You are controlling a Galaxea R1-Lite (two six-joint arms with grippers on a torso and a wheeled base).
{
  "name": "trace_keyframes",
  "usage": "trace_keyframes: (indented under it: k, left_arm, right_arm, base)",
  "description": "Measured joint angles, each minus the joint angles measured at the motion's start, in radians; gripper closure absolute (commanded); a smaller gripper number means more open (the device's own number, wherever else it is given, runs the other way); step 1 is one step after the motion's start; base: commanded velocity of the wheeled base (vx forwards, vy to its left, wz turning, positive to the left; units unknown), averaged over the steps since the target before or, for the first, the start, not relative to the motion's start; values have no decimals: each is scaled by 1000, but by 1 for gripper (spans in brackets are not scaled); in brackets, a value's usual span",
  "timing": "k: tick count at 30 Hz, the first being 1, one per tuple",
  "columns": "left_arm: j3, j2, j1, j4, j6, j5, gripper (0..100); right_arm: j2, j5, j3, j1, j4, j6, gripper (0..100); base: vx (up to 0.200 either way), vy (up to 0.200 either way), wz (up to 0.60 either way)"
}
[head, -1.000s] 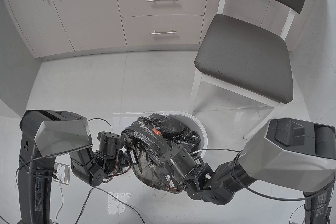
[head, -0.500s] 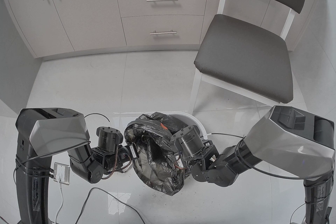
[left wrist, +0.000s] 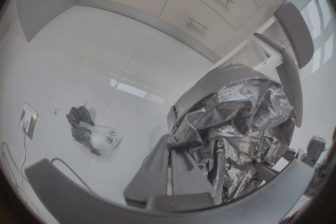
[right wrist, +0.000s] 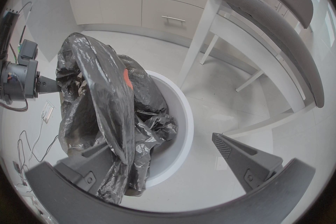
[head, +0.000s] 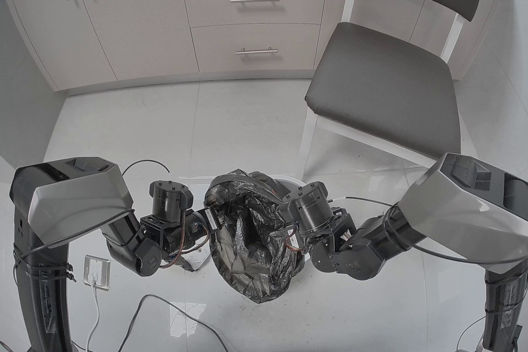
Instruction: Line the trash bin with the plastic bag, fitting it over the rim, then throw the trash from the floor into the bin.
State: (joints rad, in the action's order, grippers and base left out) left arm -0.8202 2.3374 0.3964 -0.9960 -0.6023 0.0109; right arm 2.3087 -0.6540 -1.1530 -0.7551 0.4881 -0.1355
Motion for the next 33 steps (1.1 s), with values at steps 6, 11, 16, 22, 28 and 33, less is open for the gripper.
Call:
trace_keyframes:
  k: [6,11,16,22,28,33]
  left_arm:
    - [-93,-4,2,79,-5,-22,100]
    - [-207,2,1,151,-7,-27,100]
    - [-303,19,-1,210,-7,-27,100]
    - [-400,53,-2,272,-6,-28,100]
    - [-464,87,-1,328,5,-28,100]
    - [-488,97,8,339,38,-19,100]
  right_arm:
    - [-1,0,-5,34,-1,1,0]
    - [9,0,-23,66,-1,1,0]
    - [28,1,-55,103,0,-3,0]
    - [53,0,-84,145,0,-7,0]
    - [78,1,-109,165,1,-10,0]
    - [91,2,-120,171,1,-9,0]
  base:
    - [0,0,0]
    - [0,0,0]
    - [0,0,0]
    - [0,0,0]
    - [0,0,0]
    - [0,0,0]
